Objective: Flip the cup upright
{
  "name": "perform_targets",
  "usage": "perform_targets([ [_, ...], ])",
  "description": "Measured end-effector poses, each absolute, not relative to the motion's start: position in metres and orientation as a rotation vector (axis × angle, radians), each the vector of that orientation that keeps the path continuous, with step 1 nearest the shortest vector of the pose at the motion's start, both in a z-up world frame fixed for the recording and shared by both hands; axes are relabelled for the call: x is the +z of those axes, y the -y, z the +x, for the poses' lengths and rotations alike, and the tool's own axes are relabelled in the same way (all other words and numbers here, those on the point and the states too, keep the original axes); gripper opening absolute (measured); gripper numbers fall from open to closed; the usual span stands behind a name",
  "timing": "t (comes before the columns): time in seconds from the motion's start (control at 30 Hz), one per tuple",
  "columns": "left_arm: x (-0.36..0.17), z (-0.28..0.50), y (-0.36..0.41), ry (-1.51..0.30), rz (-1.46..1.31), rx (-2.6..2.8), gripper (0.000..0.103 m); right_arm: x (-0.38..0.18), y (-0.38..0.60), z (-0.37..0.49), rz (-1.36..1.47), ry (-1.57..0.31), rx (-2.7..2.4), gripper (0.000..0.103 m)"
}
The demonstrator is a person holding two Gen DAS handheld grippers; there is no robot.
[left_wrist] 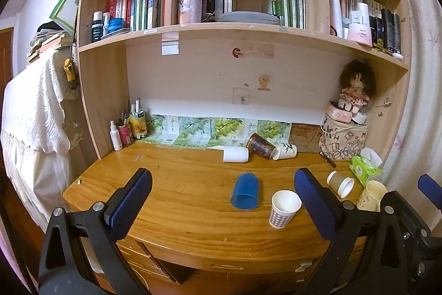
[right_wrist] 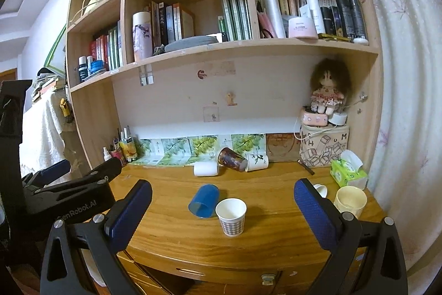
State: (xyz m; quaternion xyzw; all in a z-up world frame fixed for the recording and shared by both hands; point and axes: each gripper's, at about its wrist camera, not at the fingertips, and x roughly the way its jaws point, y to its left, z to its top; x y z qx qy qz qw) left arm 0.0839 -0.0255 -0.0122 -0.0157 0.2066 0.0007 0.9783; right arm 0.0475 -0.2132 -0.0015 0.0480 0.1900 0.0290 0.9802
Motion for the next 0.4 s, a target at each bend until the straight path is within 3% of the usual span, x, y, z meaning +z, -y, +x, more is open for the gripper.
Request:
perform_targets([
  [0.4,-0.012,0.093,0.032,-0.428,-0.031,0.030,0.103,-0.007,0.223,0.061,0.113,-0.416,0.078,0.103],
])
